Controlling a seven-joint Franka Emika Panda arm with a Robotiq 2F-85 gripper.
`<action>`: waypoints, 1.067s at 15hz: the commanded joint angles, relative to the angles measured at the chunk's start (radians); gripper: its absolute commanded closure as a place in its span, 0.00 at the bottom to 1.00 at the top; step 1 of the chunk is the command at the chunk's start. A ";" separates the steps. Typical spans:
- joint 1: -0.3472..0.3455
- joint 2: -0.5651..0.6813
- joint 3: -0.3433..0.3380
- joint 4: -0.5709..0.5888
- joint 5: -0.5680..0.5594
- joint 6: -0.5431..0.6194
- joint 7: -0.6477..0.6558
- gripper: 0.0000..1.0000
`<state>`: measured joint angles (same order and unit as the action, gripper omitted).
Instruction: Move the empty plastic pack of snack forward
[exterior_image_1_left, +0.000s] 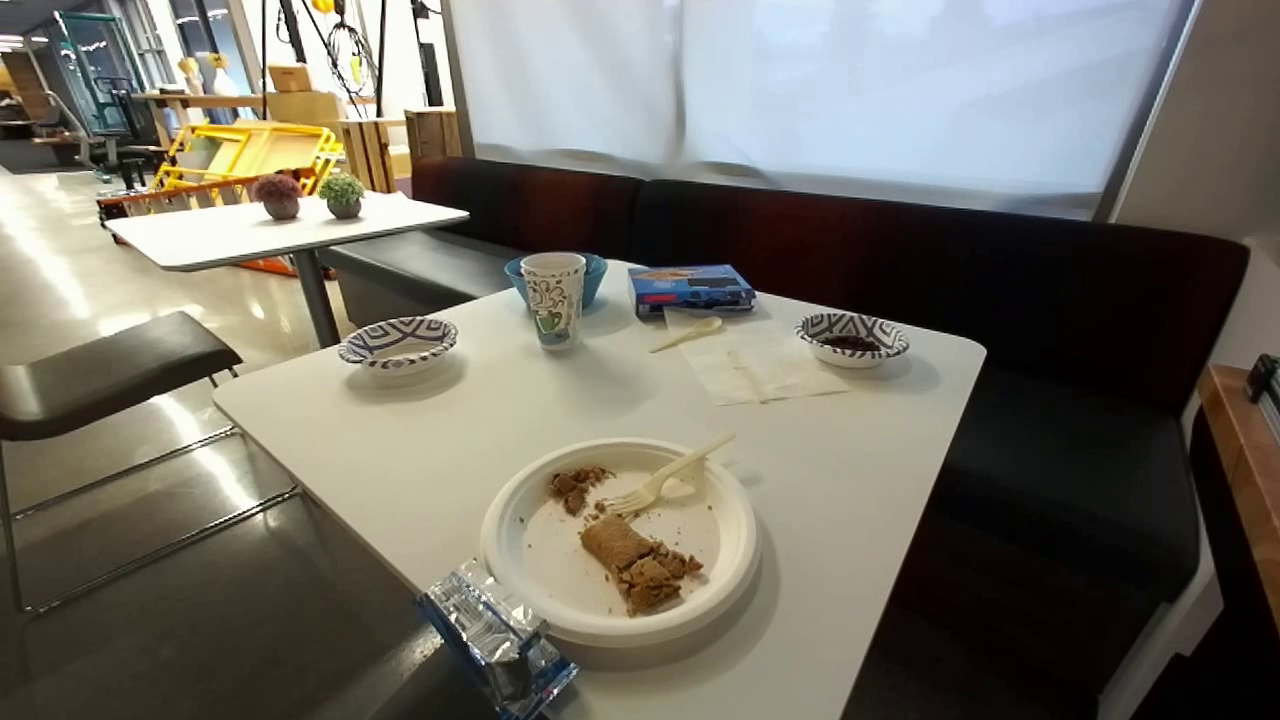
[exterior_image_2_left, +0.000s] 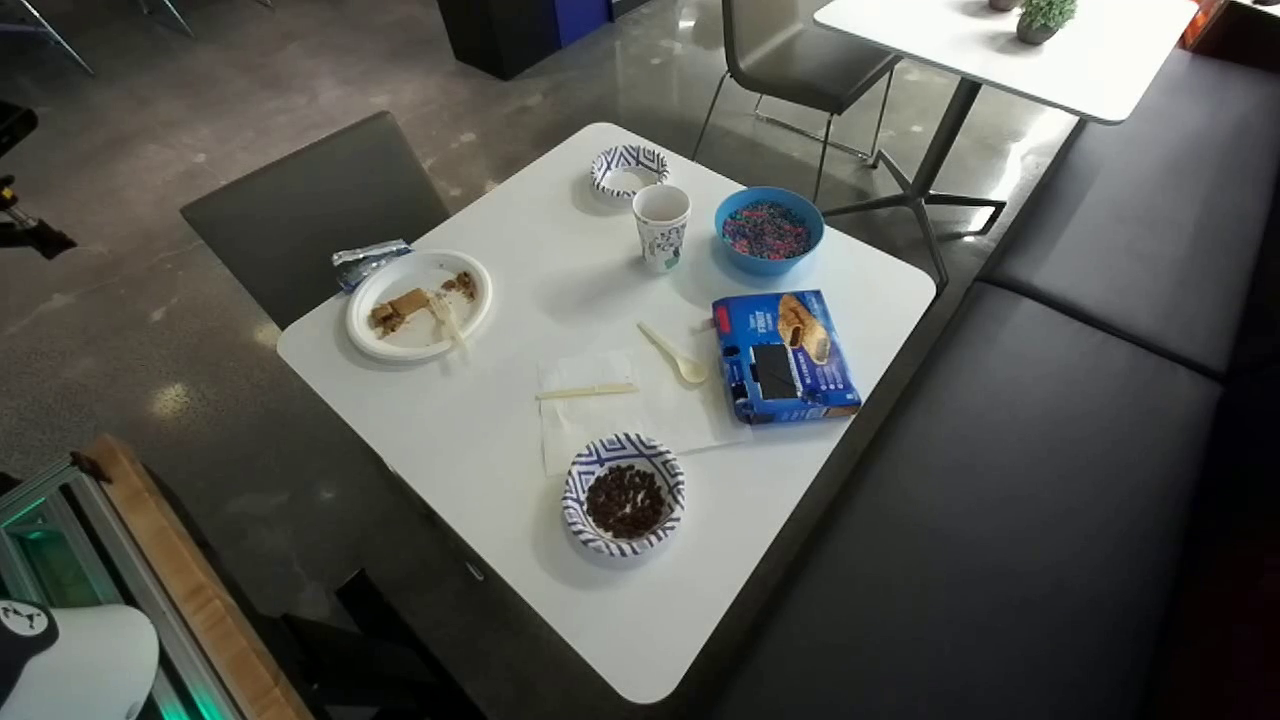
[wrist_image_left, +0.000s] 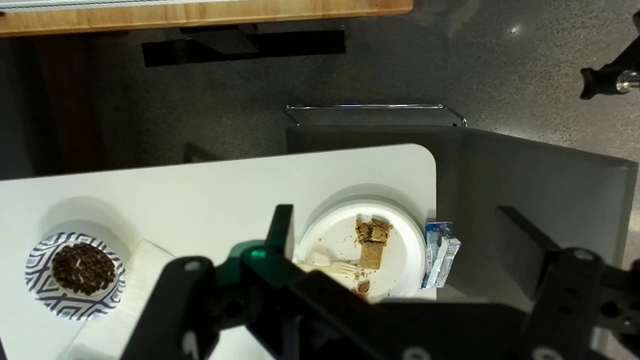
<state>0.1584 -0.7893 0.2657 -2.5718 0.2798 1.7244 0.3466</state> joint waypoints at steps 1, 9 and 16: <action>0.004 0.151 0.120 0.143 -0.020 -0.030 0.084 0.00; -0.048 0.415 0.306 0.396 -0.260 -0.010 0.444 0.00; -0.001 0.709 0.254 0.541 -0.318 0.020 0.634 0.00</action>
<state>0.1225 -0.2335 0.5451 -2.1108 -0.0258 1.7293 0.8745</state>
